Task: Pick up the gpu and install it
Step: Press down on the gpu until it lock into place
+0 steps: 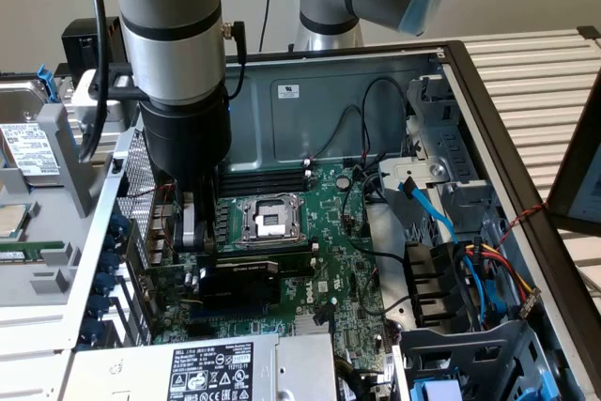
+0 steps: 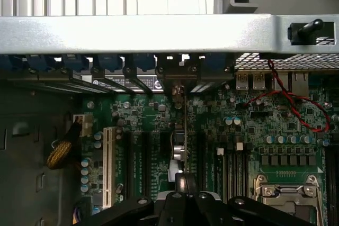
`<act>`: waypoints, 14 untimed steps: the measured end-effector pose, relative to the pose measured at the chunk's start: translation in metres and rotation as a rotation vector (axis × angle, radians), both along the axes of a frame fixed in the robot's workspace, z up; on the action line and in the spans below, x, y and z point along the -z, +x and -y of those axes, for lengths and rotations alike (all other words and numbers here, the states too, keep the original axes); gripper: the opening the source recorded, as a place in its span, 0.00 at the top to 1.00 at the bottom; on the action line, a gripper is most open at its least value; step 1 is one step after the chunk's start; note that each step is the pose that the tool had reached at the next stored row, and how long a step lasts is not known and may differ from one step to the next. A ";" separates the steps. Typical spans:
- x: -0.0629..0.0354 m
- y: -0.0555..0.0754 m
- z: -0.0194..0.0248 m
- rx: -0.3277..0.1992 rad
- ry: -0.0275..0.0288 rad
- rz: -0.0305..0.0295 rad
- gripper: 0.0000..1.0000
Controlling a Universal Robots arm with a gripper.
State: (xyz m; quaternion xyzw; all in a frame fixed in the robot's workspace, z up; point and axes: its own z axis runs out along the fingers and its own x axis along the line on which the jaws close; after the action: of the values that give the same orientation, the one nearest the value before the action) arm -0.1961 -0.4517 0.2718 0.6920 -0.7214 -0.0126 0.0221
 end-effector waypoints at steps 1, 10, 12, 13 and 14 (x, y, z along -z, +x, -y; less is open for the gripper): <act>0.0001 0.000 0.0000 0.000 0.0003 0.0001 0.89; 0.0005 0.000 0.0000 0.000 0.0033 0.0000 0.89; 0.0005 -0.001 -0.0001 0.000 0.0033 -0.0001 0.89; 0.0005 -0.002 -0.0001 0.000 0.0032 -0.0001 0.89; 0.0004 -0.002 -0.0001 0.000 0.0032 0.0000 0.89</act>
State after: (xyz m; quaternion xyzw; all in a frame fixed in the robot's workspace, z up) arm -0.1977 -0.4516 0.2713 0.6920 -0.7214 -0.0138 0.0210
